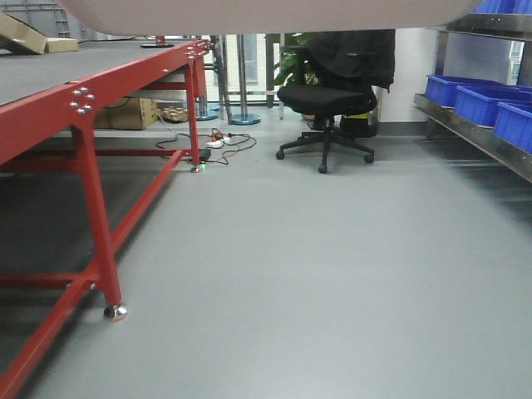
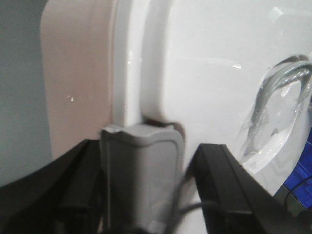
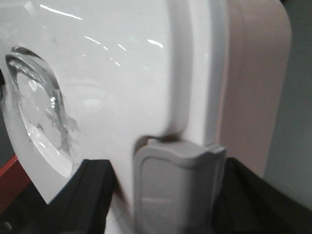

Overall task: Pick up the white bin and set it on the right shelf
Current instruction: 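Drive the base past the red table toward the steel shelf rack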

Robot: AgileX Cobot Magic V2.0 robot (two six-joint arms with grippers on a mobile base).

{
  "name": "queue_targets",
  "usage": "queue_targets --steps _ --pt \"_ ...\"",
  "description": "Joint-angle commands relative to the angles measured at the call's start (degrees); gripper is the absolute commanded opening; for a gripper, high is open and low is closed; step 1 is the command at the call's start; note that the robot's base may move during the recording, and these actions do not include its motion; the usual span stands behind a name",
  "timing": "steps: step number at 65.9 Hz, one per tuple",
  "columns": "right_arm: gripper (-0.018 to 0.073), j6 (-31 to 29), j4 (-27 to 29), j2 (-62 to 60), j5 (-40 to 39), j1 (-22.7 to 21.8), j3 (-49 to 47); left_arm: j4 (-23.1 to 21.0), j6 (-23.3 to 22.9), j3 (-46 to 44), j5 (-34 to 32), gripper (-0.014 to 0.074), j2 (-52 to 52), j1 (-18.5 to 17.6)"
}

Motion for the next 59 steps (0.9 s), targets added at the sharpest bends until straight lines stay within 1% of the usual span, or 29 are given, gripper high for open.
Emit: queue_targets --steps 1,59 --pt "0.0464 -0.7 12.68 -1.04 6.08 0.89 -2.32 -9.0 0.86 -2.08 0.75 0.0248 -1.12 -1.2" --pt "0.0464 -0.7 12.68 -1.04 6.08 0.89 -2.32 -9.0 0.86 -2.08 0.75 0.0248 -1.12 -1.2"
